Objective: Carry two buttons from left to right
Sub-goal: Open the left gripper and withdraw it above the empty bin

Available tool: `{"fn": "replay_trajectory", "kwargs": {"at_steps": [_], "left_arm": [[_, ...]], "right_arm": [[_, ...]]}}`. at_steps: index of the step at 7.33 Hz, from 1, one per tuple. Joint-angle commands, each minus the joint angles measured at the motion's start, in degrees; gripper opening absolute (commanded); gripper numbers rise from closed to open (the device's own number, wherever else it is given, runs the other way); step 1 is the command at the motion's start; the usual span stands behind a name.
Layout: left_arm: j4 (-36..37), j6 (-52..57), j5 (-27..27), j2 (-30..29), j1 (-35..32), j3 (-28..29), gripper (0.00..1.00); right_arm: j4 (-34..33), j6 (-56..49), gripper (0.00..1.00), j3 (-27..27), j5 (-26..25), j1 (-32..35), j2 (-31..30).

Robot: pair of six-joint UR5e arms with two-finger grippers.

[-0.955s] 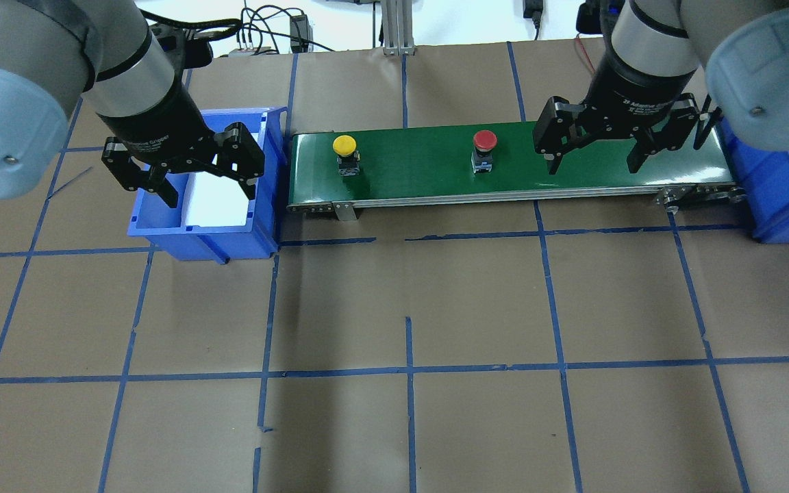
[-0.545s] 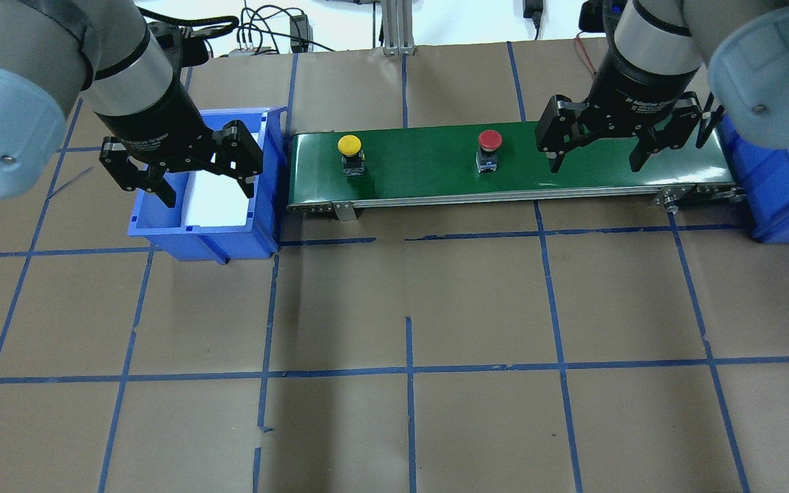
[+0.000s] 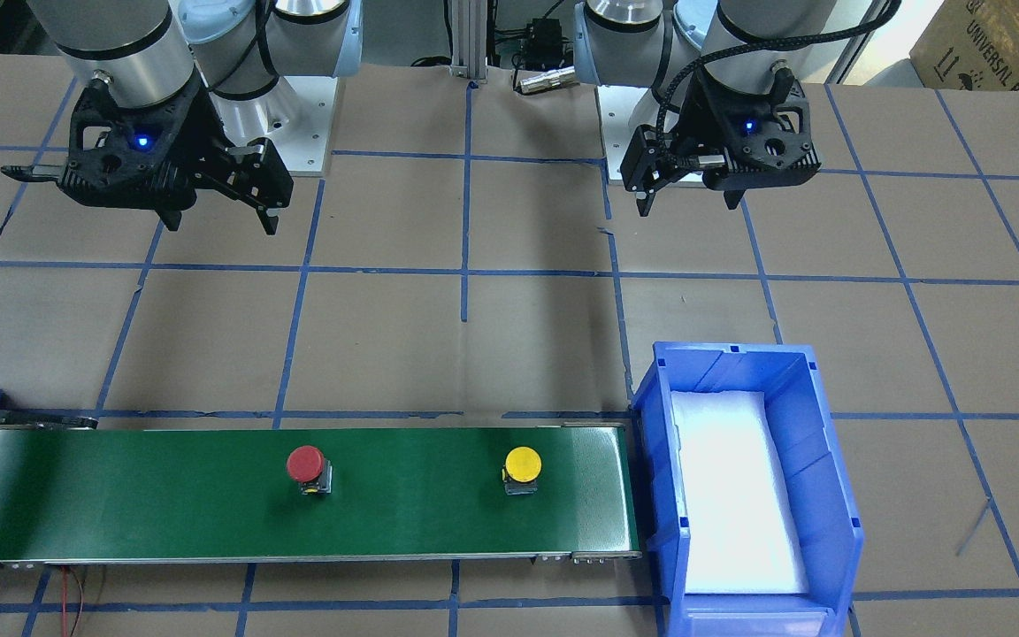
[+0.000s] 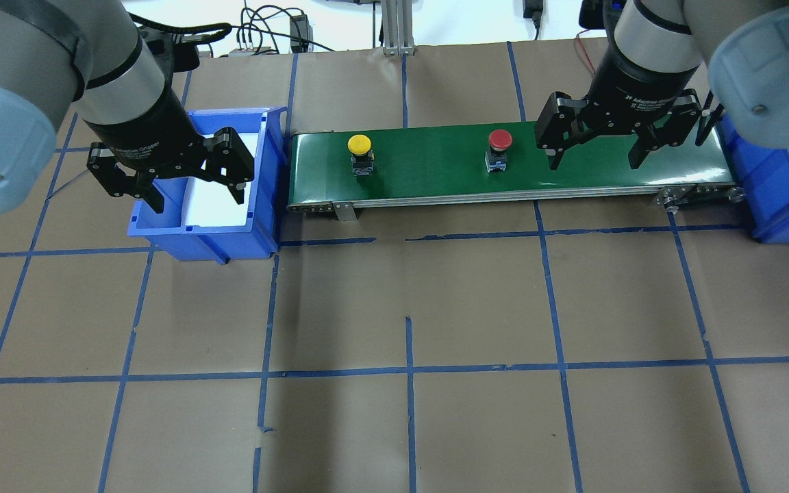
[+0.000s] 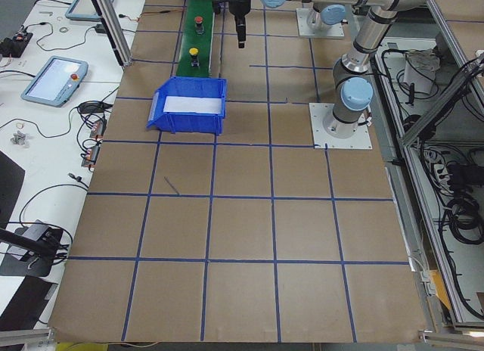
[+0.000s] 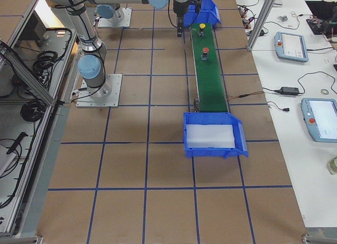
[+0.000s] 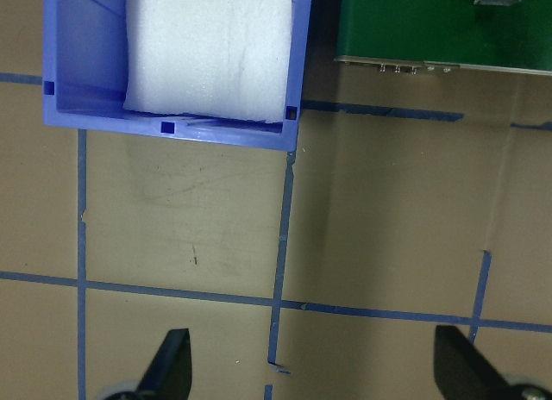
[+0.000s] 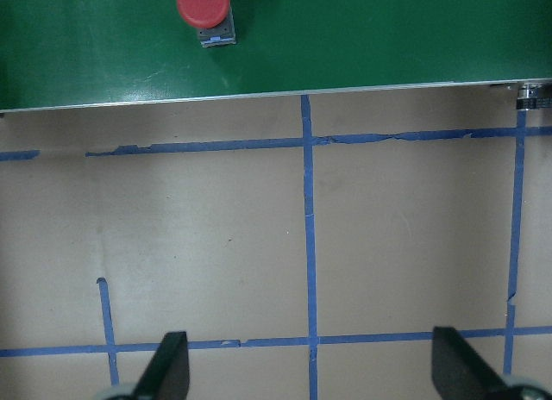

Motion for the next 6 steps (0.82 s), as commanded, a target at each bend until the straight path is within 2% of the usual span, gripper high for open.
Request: {"fn": "replay_trajectory", "kwargs": {"at_steps": [1,2,6], "left_arm": [[0.02,0.17,4.25,0.02,0.09,0.8,1.0],[-0.06,-0.18,7.07,0.02,0.09,0.72,1.0],[-1.38,0.08,3.41,0.64,0.35,-0.08,1.0]], "right_arm": [[-0.03,-0.05,1.0,-0.05,-0.08,-0.08,0.08],[-0.03,-0.05,1.0,-0.05,-0.09,-0.08,0.08],[-0.12,-0.13,1.0,0.21,0.09,-0.26,0.34]]}}
